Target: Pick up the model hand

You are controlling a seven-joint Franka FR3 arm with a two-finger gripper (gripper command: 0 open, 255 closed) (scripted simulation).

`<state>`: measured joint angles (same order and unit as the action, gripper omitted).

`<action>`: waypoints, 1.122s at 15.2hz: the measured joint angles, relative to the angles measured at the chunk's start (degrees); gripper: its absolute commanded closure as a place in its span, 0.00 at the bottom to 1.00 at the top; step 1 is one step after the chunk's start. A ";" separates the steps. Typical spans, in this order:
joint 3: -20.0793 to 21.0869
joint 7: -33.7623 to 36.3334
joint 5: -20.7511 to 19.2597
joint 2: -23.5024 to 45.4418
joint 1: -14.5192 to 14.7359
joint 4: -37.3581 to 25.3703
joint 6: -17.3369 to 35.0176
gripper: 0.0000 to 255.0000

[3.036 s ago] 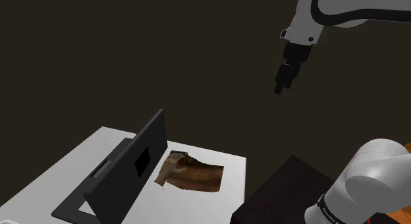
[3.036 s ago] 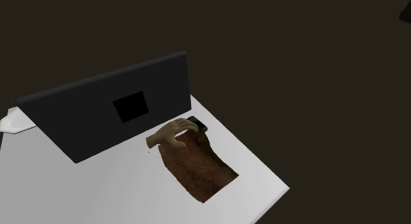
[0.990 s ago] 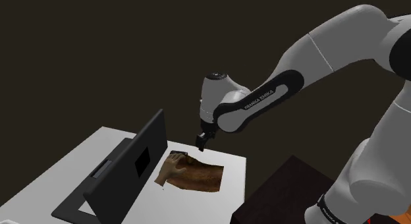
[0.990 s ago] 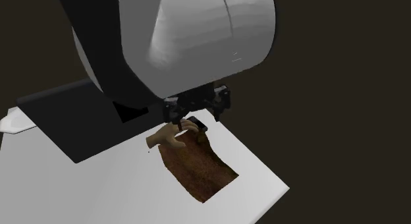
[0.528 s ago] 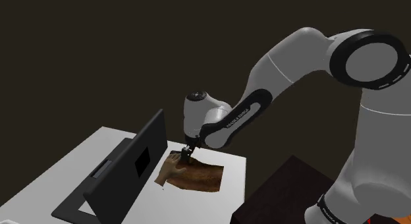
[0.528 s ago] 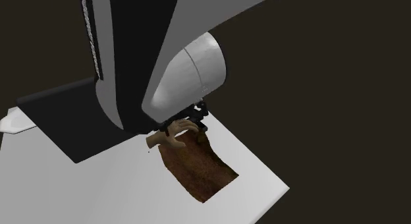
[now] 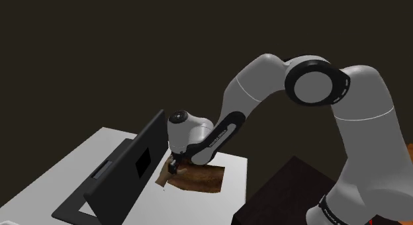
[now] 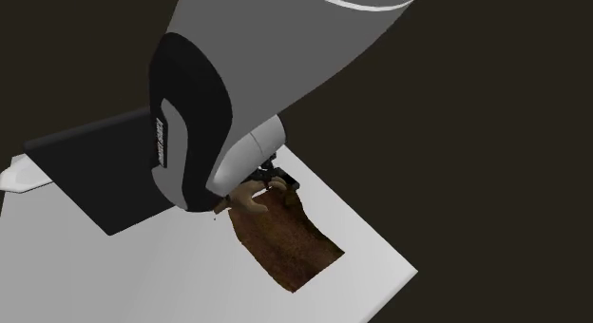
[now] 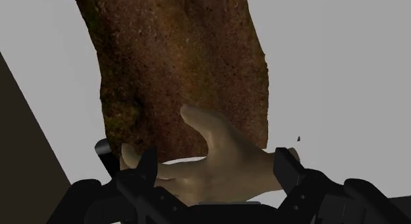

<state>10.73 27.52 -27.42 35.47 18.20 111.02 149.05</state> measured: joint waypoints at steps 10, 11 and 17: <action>-2.94 2.44 -3.02 11.55 3.92 -9.48 2.08 0.00; -3.11 2.66 -3.14 12.12 4.11 -9.80 2.31 0.00; -3.29 2.76 -3.21 12.81 4.24 -10.44 2.35 1.00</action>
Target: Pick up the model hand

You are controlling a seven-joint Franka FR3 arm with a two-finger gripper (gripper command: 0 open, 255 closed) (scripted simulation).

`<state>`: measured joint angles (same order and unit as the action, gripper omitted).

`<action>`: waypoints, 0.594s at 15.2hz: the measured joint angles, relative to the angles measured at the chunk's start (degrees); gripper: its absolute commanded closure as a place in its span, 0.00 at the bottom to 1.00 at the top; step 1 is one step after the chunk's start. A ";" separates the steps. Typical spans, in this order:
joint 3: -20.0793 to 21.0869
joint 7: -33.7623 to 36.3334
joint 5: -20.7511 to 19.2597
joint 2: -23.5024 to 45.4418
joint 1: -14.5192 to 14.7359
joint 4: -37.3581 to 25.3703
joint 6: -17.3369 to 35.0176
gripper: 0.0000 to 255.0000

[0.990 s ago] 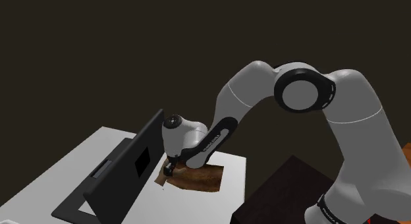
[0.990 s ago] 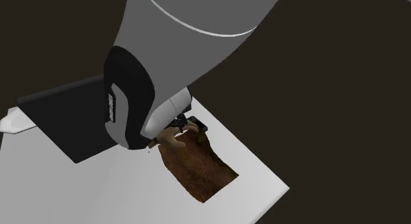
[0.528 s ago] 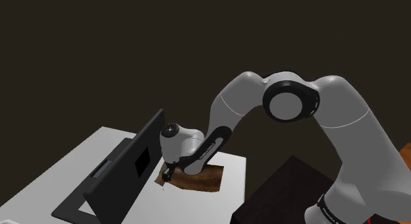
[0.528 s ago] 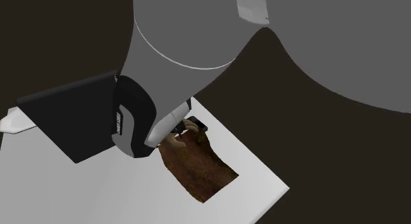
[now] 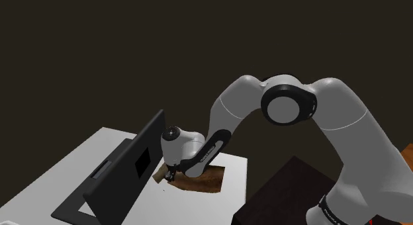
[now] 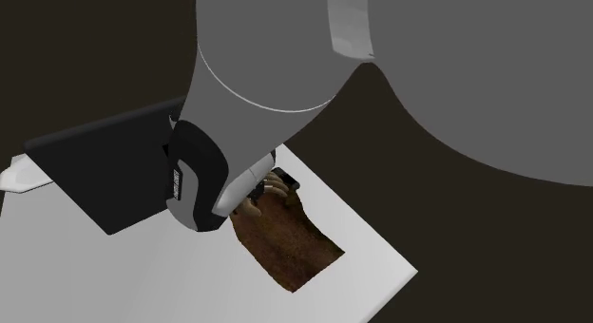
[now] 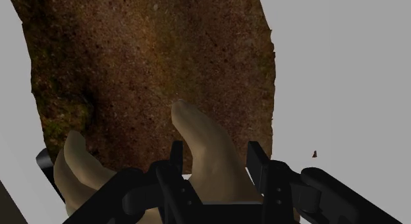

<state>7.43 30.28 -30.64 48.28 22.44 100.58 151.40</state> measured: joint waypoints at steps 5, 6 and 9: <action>-0.01 0.01 0.00 -0.02 0.00 0.01 -0.03 1.00; 0.12 -0.07 0.07 -0.35 -0.06 0.22 -0.13 1.00; 0.66 -0.50 0.45 -2.11 -0.43 1.21 -0.92 1.00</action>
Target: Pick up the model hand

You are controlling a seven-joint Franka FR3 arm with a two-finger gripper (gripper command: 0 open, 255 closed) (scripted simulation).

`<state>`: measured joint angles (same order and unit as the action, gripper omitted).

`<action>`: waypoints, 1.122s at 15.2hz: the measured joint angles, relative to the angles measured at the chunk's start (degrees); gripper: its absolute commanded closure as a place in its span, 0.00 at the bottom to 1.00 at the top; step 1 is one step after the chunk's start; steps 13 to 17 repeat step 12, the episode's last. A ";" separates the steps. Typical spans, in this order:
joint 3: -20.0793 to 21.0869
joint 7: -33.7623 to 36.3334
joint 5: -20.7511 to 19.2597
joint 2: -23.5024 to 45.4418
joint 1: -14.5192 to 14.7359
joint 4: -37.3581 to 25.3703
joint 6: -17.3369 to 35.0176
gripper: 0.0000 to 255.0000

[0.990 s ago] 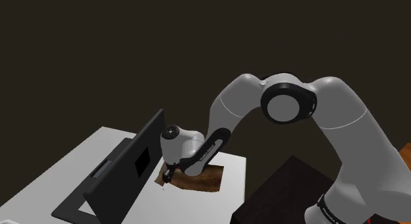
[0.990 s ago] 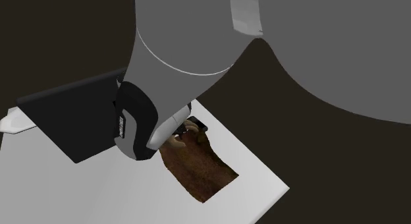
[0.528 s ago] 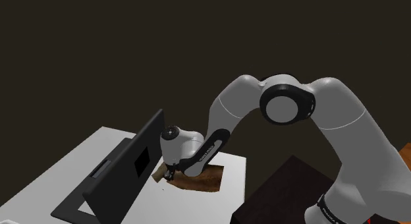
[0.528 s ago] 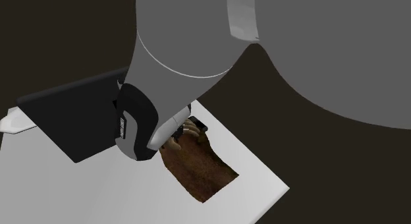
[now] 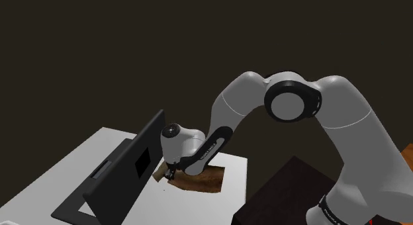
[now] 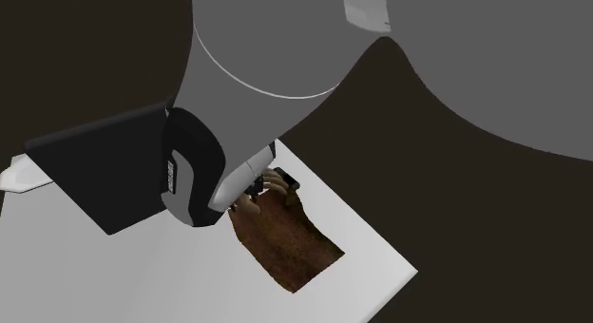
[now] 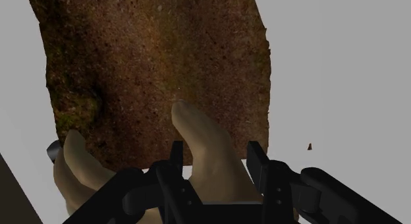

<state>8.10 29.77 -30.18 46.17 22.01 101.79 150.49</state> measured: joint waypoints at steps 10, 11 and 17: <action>2.21 -2.23 2.05 -6.43 -1.64 2.39 -4.09 1.00; 2.41 -2.42 2.27 -6.99 -1.75 2.49 -4.55 1.00; 2.54 -2.54 2.41 -7.35 -1.82 2.58 -4.82 1.00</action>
